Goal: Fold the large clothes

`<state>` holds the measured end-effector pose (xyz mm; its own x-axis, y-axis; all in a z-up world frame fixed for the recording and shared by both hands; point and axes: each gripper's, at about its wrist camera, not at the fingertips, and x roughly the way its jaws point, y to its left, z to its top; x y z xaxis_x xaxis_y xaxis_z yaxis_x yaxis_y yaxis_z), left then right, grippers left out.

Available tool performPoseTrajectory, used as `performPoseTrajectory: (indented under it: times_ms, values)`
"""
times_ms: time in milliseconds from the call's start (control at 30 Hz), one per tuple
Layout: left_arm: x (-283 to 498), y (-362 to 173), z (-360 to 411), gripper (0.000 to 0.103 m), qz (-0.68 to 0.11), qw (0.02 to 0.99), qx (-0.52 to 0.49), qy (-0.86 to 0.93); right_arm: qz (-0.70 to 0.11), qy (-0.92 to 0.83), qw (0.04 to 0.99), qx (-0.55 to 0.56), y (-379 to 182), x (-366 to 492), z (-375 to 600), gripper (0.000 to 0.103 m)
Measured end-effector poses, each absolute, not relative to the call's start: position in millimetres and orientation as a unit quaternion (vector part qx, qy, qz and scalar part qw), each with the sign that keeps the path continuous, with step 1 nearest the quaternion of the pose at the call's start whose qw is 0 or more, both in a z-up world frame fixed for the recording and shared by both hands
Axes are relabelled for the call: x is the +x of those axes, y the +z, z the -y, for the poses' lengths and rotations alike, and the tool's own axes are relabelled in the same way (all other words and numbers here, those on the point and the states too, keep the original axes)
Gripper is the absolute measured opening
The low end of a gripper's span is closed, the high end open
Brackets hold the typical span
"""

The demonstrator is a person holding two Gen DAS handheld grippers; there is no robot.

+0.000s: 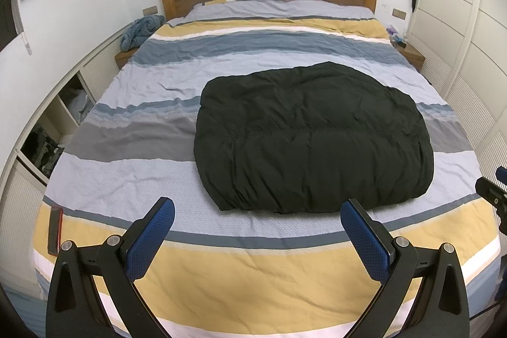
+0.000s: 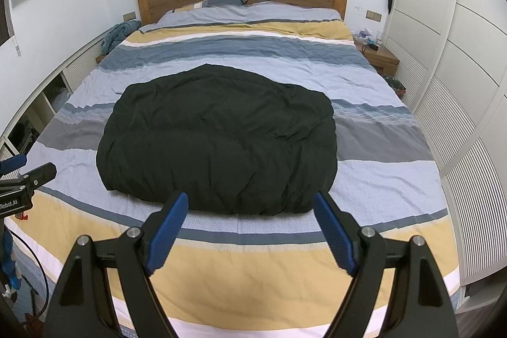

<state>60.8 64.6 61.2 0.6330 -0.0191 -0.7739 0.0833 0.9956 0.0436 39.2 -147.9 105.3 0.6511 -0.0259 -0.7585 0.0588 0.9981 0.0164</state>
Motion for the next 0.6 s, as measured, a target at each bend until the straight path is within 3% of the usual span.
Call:
performPoseTrajectory:
  times_ms: [600]
  values:
    - [63.1,65.4,-63.1,0.103,-0.420,0.906,0.050,-0.019,-0.423,-0.020,0.906,0.008,104.0,38.8,144.1,0.081]
